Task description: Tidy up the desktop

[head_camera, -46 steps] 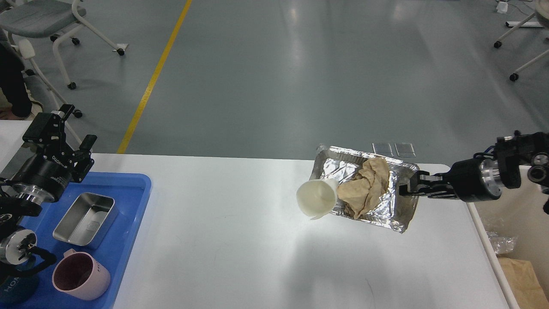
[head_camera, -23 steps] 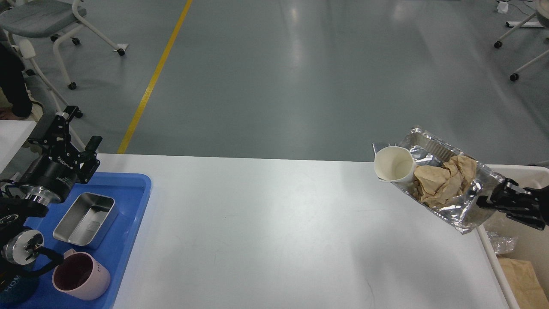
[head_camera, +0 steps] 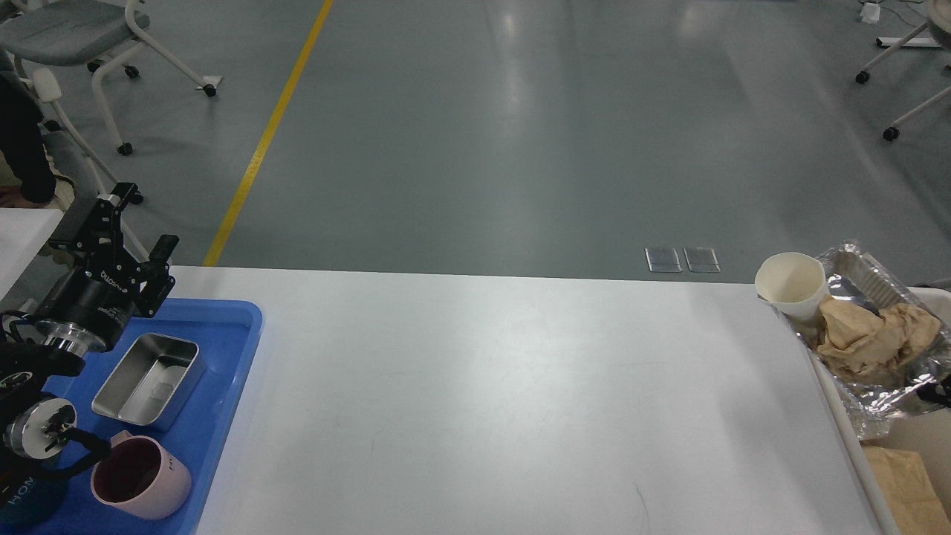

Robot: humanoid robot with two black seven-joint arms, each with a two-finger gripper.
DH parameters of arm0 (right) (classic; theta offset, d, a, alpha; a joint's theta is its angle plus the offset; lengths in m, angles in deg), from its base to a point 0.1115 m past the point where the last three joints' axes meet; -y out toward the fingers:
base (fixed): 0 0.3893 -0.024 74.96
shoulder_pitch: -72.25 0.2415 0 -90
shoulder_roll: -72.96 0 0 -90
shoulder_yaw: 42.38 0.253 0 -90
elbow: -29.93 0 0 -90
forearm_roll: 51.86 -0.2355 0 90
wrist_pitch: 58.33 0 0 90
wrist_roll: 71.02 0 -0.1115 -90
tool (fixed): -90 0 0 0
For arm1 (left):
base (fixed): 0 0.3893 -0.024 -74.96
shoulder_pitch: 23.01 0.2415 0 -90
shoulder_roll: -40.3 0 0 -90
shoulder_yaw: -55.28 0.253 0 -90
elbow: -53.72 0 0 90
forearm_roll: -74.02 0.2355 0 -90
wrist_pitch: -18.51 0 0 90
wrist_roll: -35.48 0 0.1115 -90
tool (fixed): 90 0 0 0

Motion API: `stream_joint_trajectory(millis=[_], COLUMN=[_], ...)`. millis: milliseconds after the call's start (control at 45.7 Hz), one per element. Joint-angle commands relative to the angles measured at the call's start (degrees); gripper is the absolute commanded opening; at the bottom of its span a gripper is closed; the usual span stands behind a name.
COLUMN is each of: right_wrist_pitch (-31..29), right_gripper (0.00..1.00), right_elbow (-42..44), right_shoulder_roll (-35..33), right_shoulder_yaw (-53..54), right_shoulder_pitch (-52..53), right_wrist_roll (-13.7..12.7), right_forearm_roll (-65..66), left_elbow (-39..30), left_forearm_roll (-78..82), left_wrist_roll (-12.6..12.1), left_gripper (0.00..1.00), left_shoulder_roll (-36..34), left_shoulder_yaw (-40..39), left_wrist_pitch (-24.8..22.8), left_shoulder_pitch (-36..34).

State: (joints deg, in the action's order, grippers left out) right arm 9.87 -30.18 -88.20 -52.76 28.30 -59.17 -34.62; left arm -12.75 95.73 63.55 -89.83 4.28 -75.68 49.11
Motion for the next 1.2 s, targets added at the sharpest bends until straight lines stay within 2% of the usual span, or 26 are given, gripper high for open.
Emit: stream_joint_trajectory(millis=[0,197,459,722,766,875,962,1006,1094,1181], right_wrist_pitch=[0.2,0.5,2.8,2.9,3.1,4.2,7.9,9.9,12.2,12.2], right_gripper=[0.00,0.00,0.00,0.01,0.16,0.38,0.71,0.85,1.00,1.00], right_elbow=[3.9,10.3,21.7,22.8,22.9,23.2,24.9,26.5,29.9,33.2], right_shoulder_roll=[0.6,3.2,11.7,12.8,12.8,12.8,13.1,13.9,17.0,19.5], right_shoulder_yaw=[-0.1,-0.1,0.0,0.4,0.5,0.5,0.5,0.5,0.5,0.4], right_shoulder_pitch=[-3.3,-7.7,-15.1,-15.9,-15.9,-16.0,-16.3,-16.5,-16.7,-16.8], right_wrist_roll=[0.0,-0.2,-0.2,-0.2,-0.1,-0.1,-0.1,0.0,0.0,0.0], right_forearm_roll=[-4.3,-9.6,-14.2,-15.7,-15.7,-15.6,-15.6,-15.6,-15.6,-15.6], left_elbow=[-0.1,-1.2,-1.7,-2.7,-2.8,-2.8,-2.8,-2.8,-2.8,-2.8], left_forearm_roll=[0.0,0.0,0.0,0.0,0.0,0.0,0.0,0.0,0.0,0.0], left_wrist_roll=[0.1,0.0,0.1,0.1,0.1,0.1,0.1,0.1,0.2,0.2], left_gripper=[0.96,0.96,0.96,0.96,0.96,0.96,0.96,0.96,0.96,0.96], left_shoulder_roll=[0.1,0.1,0.1,-0.3,-0.3,-0.2,-0.2,-0.1,-0.1,-0.1], left_shoulder_yaw=[0.0,0.1,0.1,-0.1,-0.1,-0.1,-0.1,-0.1,-0.1,0.0], left_wrist_pitch=[0.0,0.1,0.1,0.1,0.1,0.1,0.1,0.1,0.1,0.1], left_shoulder_pitch=[0.3,0.3,0.7,1.8,1.9,1.9,1.9,2.0,2.0,2.1])
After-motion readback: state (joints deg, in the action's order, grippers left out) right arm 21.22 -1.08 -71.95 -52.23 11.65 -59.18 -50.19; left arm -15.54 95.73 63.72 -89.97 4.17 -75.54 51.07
